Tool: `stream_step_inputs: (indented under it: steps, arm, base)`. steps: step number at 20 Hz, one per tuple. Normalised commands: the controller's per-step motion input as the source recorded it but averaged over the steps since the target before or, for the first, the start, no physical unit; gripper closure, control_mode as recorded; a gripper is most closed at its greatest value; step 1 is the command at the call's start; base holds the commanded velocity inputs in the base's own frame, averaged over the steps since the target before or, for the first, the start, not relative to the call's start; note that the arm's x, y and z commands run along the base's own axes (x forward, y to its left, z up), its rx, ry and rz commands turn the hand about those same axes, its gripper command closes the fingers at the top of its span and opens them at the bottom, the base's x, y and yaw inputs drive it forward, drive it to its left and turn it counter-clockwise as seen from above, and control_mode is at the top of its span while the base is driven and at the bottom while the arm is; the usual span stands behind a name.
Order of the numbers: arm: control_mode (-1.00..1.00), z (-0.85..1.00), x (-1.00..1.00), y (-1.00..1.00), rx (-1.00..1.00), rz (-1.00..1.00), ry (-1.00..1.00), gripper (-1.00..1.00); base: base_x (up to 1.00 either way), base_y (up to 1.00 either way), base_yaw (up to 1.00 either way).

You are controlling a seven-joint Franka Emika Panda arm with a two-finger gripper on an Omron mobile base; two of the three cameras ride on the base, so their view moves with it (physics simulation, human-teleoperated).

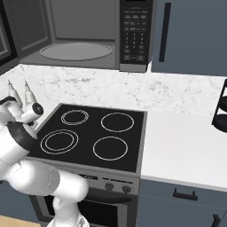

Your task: Open the microwave, place the bowl with waffle inside the microwave, then close the microwave door and turn it on.

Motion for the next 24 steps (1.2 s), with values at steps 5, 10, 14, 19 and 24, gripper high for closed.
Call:
stream_step_inputs:
  steps: [5,10,14,19,24]
  arm:
    - [-1.0,-0.29,0.24,0.18,-0.07,0.01,0.09,-1.0]
    - [-1.0,-0.29,0.13,0.45,-0.06,0.0,0.0,-1.0]
    - [-1.0,-0.35,0.03,0.3,-0.04,0.0,0.0,-1.0]
    - [-1.0,-0.32,0.0,0.01,-0.01,0.0,0.0,-1.0]
    - [-1.0,-0.05,0.0,-0.04,0.0,0.0,-0.01,-1.0]
  base:
    - [0.0,0.0,0.0]
    - [0.0,0.0,0.0]
    - [0.0,0.0,0.0]
    - [0.0,0.0,0.0]
    - [0.0,0.0,0.0]
